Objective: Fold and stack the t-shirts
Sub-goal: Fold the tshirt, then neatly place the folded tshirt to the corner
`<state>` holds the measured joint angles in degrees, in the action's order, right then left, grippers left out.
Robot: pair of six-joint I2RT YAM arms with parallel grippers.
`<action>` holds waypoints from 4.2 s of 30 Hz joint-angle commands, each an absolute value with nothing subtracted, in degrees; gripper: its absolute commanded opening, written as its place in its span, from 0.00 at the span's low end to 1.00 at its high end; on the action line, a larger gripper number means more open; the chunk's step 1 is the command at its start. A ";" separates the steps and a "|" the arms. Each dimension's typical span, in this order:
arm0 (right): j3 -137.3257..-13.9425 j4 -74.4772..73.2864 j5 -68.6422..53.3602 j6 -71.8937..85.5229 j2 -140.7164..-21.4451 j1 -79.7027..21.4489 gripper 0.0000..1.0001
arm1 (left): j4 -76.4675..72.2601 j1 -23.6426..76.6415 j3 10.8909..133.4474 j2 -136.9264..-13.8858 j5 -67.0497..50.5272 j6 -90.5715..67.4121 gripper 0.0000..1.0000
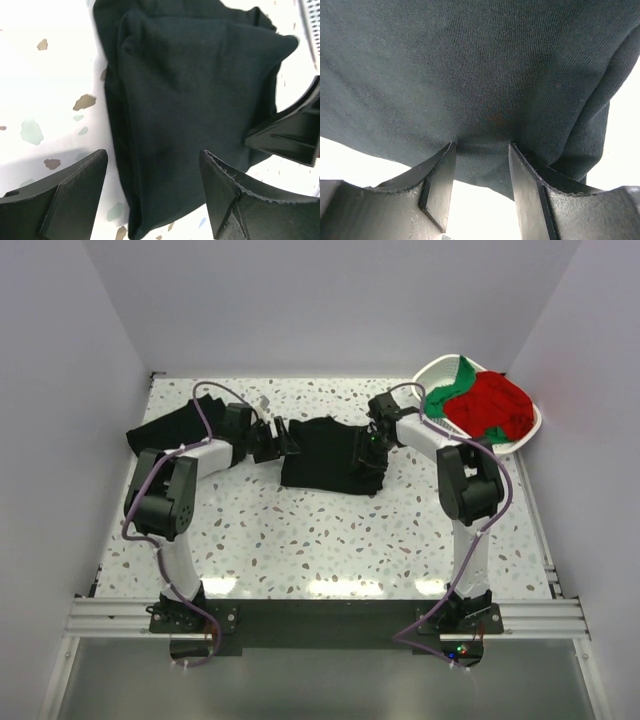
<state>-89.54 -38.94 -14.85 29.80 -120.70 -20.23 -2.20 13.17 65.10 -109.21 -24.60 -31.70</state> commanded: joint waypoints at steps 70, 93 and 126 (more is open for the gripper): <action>-89.65 -46.23 -13.45 26.81 -114.08 -20.83 0.70 | 32.34 20.48 95.71 -117.51 22.41 -2.91 0.00; -86.75 -45.88 -13.89 26.98 -112.41 -20.74 0.70 | 41.66 13.45 109.59 -111.01 25.22 5.89 0.00; -83.59 -43.95 -16.00 28.30 -110.39 -21.36 0.70 | 39.48 7.12 104.88 -102.92 27.51 6.15 0.00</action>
